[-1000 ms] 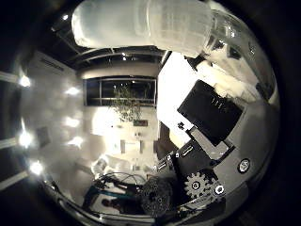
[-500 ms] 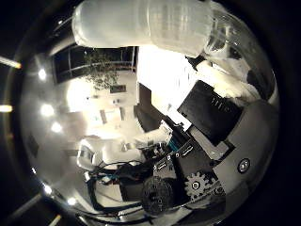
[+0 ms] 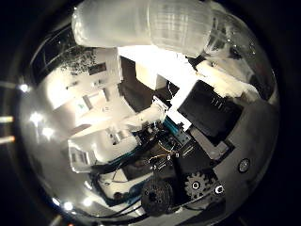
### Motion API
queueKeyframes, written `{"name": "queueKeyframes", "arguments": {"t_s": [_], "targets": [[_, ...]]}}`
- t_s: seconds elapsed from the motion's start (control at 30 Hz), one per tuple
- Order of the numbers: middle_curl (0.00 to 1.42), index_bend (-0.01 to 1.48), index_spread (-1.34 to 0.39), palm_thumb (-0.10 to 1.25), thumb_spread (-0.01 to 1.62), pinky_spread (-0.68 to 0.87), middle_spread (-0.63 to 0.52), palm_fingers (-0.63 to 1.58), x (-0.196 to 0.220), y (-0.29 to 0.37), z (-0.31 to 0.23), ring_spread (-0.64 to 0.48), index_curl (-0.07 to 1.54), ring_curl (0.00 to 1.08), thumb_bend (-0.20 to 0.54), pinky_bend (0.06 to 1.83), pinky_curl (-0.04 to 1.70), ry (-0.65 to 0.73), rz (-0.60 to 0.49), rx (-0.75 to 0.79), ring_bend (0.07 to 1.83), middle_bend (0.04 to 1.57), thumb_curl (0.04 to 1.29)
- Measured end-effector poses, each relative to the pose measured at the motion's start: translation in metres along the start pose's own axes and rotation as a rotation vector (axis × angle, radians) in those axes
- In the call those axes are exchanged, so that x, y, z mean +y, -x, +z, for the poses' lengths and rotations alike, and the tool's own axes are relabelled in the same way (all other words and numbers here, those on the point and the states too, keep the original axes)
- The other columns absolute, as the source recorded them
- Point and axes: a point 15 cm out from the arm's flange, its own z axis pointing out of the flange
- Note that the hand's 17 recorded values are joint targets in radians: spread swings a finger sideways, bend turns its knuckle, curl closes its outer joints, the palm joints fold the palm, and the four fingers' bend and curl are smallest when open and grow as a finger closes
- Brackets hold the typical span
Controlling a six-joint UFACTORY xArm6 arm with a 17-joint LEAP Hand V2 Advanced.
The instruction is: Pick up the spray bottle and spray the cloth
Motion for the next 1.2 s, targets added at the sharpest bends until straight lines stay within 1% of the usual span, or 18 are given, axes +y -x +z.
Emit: {"name": "queueKeyframes", "arguments": {"t_s": [0.33,0.43,0.57,0.67,1.0,1.13,1.2], "targets": [[0.56,1.15,-0.20,1.03,0.84,-0.21,-0.07,1.22,0.001,-0.021,0.032,-0.14,0.68,0.55,-0.016,1.02,1.19,0.168,0.086,0.225,1.45,1.34,0.81],[0.56,1.15,-0.20,1.03,0.84,-0.21,-0.07,1.22,0.000,-0.026,0.042,-0.14,0.68,0.55,-0.016,1.03,1.20,0.206,0.118,0.253,1.45,1.33,0.81],[0.56,1.14,-0.20,1.03,0.84,-0.21,-0.07,1.22,-0.005,-0.033,0.052,-0.14,0.69,0.55,-0.016,1.02,1.20,0.224,0.148,0.277,1.45,1.34,0.82],[0.56,1.14,-0.20,1.03,0.84,-0.21,-0.07,1.22,-0.008,-0.035,0.060,-0.15,0.69,0.55,-0.016,1.02,1.20,0.239,0.152,0.280,1.45,1.34,0.82],[0.56,1.14,-0.20,1.03,0.86,-0.22,-0.07,1.22,-0.015,-0.041,0.068,-0.15,0.69,0.55,-0.017,1.01,1.21,0.242,0.149,0.295,1.45,1.34,0.81],[0.56,1.14,-0.21,1.03,0.86,-0.22,-0.07,1.22,-0.022,-0.033,0.060,-0.15,0.69,0.55,-0.017,1.01,1.21,0.193,0.125,0.300,1.45,1.33,0.80],[0.56,1.14,-0.21,1.03,0.86,-0.22,-0.07,1.22,-0.026,-0.019,0.048,-0.15,0.69,0.55,-0.017,1.01,1.21,0.144,0.099,0.302,1.45,1.33,0.80]]}}
